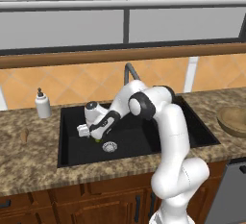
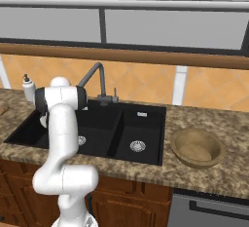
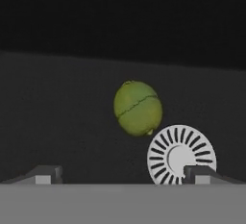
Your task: Pick the lime from the sink and place it in the bowl. Then pick the bowl and place it in the microwave. Then close the microwave door and press the start button.
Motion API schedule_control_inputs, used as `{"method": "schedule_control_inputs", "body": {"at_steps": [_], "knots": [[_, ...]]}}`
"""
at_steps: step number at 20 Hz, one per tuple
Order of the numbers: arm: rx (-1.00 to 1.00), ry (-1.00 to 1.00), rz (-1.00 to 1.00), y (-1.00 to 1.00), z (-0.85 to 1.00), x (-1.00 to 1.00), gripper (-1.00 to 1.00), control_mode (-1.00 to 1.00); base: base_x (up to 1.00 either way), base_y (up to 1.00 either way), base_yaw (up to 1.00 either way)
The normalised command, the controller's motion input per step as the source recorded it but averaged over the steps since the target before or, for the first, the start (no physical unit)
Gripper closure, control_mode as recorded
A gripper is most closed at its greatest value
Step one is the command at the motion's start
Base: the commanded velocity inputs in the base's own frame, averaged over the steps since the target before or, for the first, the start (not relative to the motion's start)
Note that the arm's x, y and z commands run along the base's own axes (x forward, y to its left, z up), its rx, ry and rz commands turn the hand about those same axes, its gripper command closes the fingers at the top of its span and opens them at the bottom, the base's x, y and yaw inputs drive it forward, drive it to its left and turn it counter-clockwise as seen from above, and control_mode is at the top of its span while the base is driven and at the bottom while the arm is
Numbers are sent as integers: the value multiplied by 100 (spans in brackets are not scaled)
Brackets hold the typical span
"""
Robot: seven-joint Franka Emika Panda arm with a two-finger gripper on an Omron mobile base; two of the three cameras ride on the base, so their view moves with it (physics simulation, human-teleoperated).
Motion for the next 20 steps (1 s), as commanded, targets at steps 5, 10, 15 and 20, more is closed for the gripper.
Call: {"method": "schedule_control_inputs", "body": {"at_steps": [5,10,15,20], "knots": [[0,3,0,-5,-28,33,-100,-100,0,0,0],[0,3,0,-11,-24,24,-100,-100,0,0,0],[0,3,0,-7,-32,2,-100,-100,0,0,0],[0,2,0,-2,-29,1,-100,-100,0,0,0]]}}
